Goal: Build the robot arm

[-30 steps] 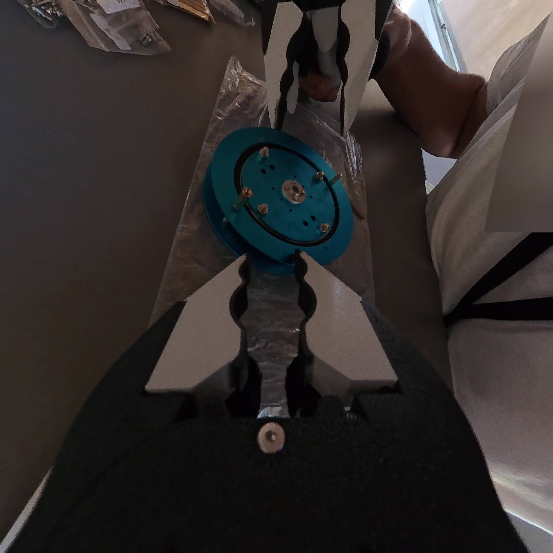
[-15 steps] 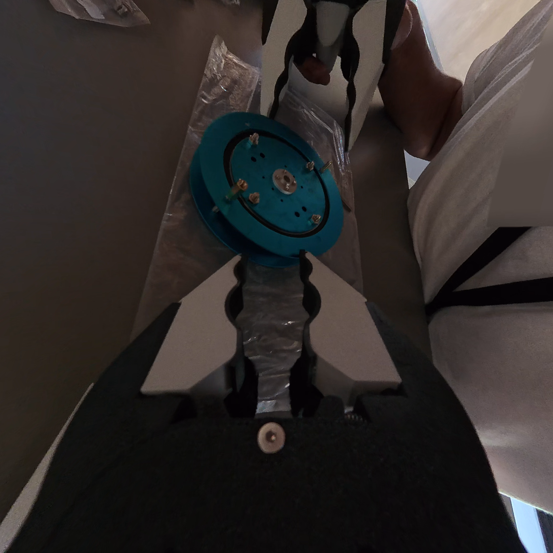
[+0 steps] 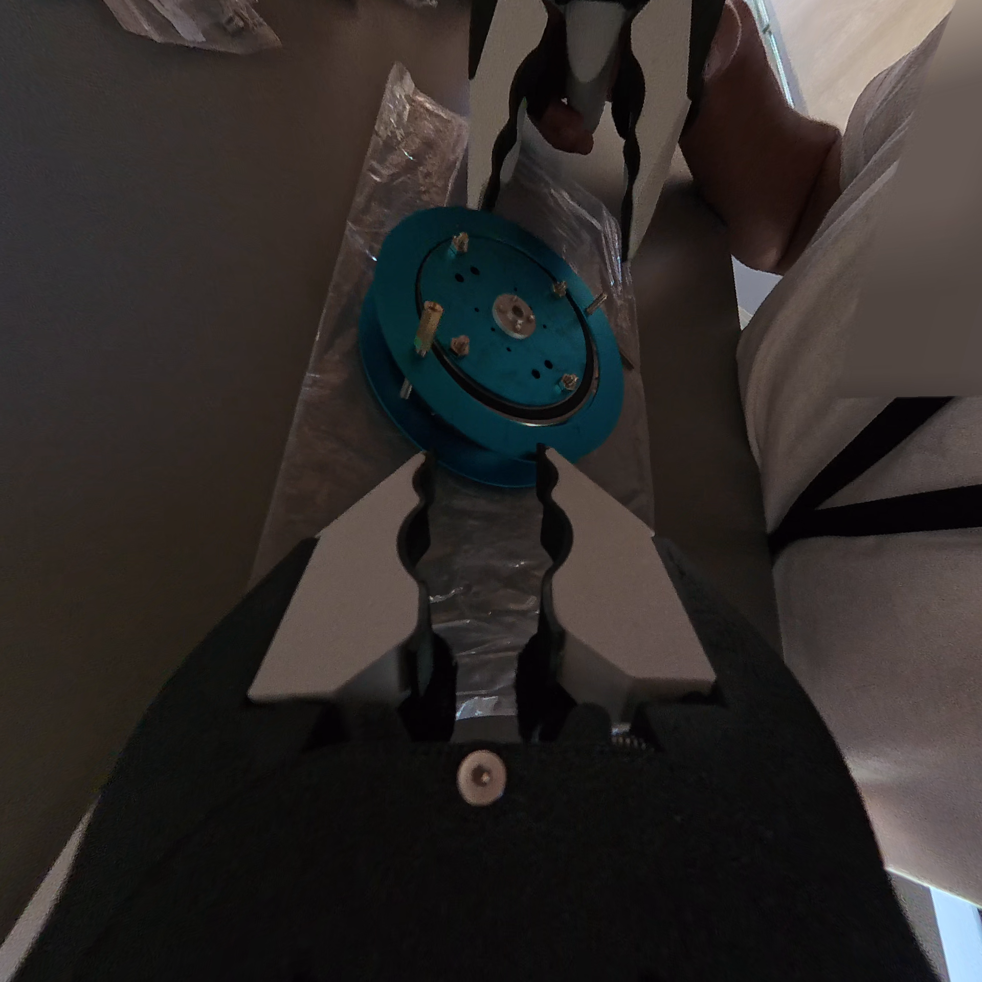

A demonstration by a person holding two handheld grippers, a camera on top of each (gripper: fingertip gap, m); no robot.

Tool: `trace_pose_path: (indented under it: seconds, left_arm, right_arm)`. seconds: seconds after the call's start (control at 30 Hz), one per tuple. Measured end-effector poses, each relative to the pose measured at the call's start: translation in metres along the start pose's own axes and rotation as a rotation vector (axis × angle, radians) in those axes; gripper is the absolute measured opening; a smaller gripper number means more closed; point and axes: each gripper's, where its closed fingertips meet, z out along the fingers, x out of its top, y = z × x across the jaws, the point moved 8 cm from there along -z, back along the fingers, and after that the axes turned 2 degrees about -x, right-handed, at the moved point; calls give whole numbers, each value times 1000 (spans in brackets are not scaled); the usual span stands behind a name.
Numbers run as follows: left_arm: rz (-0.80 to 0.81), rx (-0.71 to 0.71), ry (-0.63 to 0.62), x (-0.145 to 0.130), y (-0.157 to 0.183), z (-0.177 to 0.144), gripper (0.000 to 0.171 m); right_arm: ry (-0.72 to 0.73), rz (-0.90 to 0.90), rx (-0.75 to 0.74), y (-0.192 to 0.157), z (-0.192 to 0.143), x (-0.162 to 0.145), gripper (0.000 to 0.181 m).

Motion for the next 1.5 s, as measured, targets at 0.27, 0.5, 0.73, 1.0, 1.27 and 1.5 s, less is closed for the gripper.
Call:
trace_pose_path:
  seconds: [0.27,0.5,0.73,1.0,1.27,1.5]
  left_arm:
    - [0,-19,-5,0,3,5,37]
    - [1,-11,3,1,6,9,32]
    - [-2,-4,6,2,5,6,32]
    - [22,-29,-10,1,8,2,25]
    - [5,-35,3,1,8,6,23]
    - [9,-41,-7,0,9,6,24]
  right_arm:
    - [59,7,39,-5,-5,7,60]
    - [176,33,21,1,-13,15,59]
    - [158,59,33,1,-16,14,49]
    - [117,-79,76,-18,-6,15,48]
    - [75,-88,18,-11,-1,10,49]
    - [74,-91,12,-11,-2,10,49]
